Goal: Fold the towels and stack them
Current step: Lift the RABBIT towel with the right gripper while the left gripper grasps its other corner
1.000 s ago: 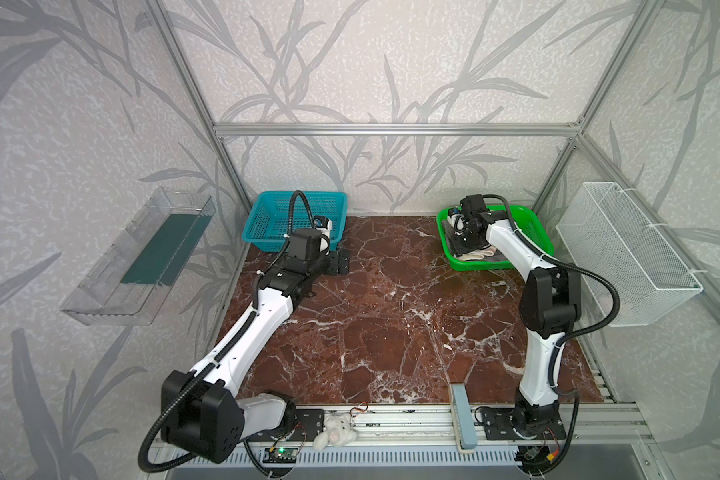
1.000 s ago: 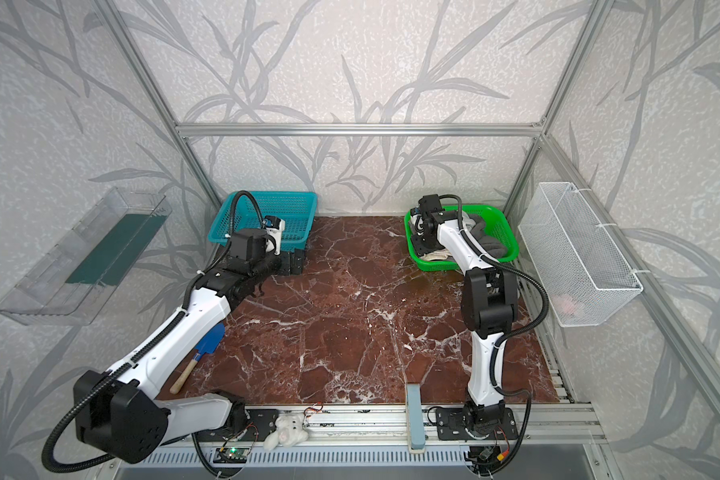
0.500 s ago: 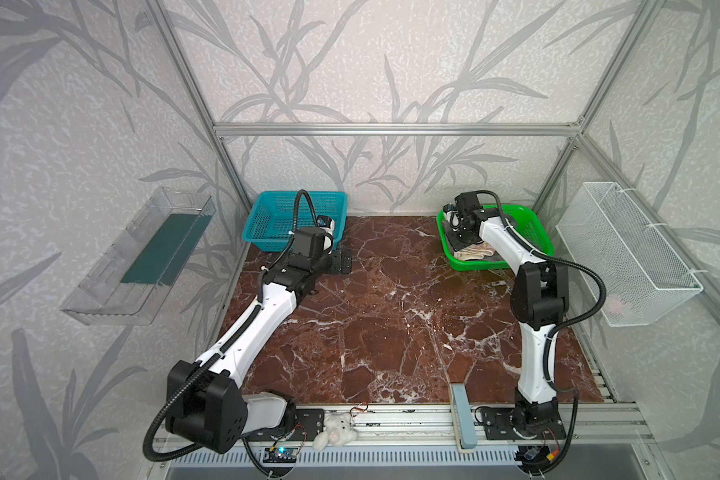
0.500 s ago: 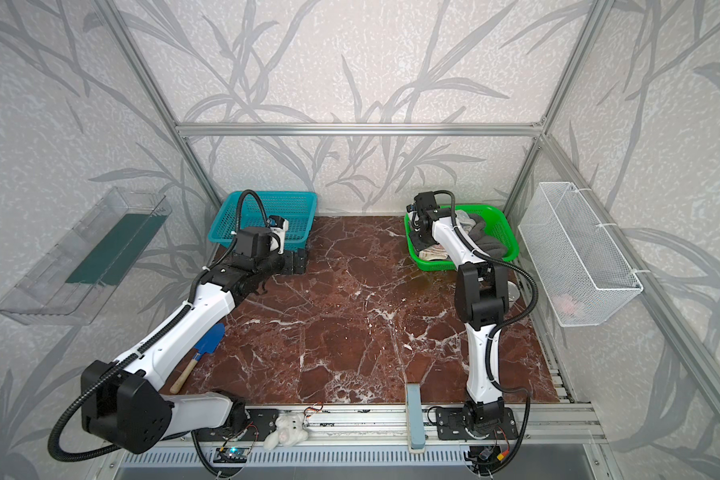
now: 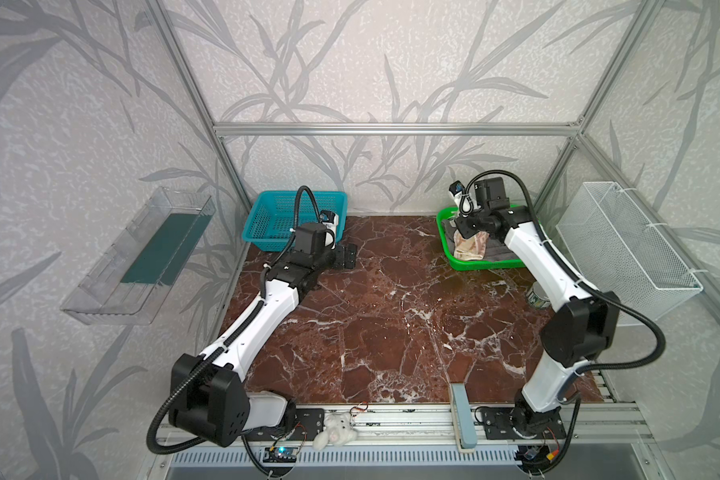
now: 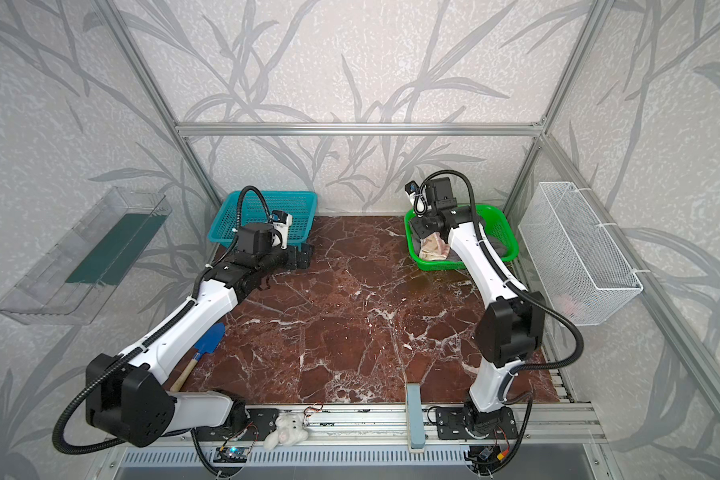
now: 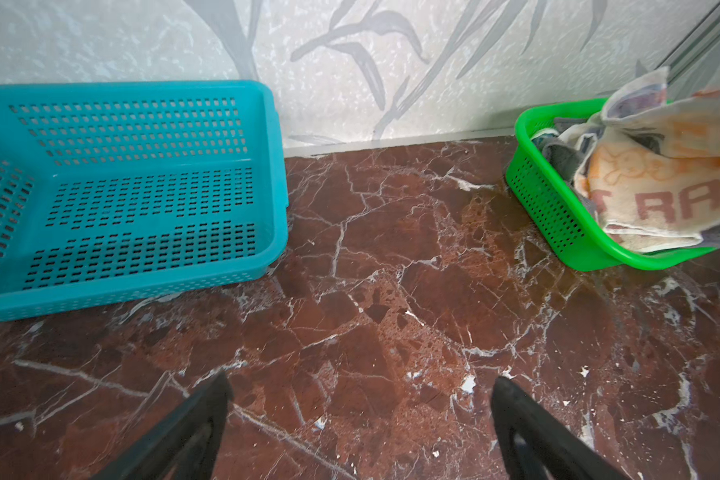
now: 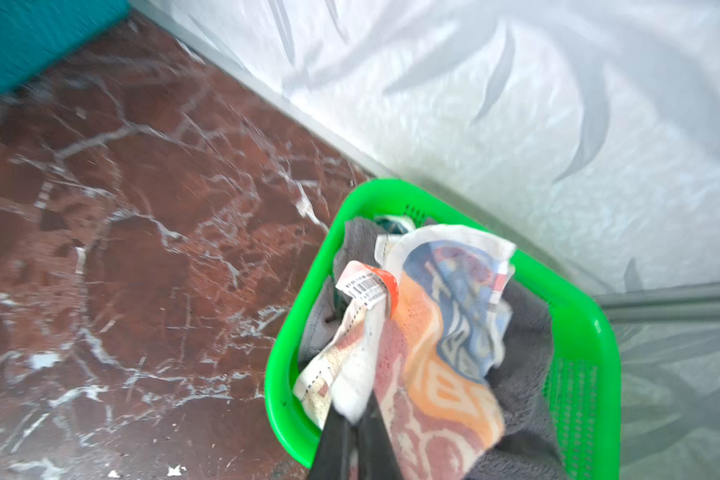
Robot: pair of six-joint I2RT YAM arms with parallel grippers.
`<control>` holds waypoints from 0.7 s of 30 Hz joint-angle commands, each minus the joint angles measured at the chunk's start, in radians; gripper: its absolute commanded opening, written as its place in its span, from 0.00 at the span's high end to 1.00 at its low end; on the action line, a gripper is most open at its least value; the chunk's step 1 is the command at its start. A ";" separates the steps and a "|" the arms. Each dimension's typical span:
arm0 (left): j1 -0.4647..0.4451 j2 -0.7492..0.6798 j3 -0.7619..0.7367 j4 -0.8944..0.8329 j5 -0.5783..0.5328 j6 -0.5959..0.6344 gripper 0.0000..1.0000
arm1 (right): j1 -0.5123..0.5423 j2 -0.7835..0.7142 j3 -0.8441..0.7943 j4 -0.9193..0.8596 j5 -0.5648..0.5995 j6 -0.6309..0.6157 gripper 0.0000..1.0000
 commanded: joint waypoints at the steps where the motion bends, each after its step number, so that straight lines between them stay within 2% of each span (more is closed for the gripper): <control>1: -0.005 -0.002 0.055 0.076 0.051 0.045 0.01 | 0.033 -0.100 0.039 -0.001 -0.139 -0.059 1.00; 7: -0.005 0.008 0.126 0.097 0.108 0.151 0.01 | 0.067 -0.115 0.260 -0.214 -0.383 -0.079 1.00; 11: -0.005 -0.003 0.151 0.139 0.174 0.207 0.01 | 0.077 -0.120 0.349 -0.299 -0.537 -0.083 1.00; 17: -0.016 -0.043 0.103 0.241 0.446 0.230 0.01 | 0.080 -0.143 0.329 -0.265 -0.558 -0.006 1.00; 21: -0.076 -0.069 0.041 0.295 0.468 0.258 0.01 | 0.103 -0.130 0.300 -0.262 -0.504 0.027 1.00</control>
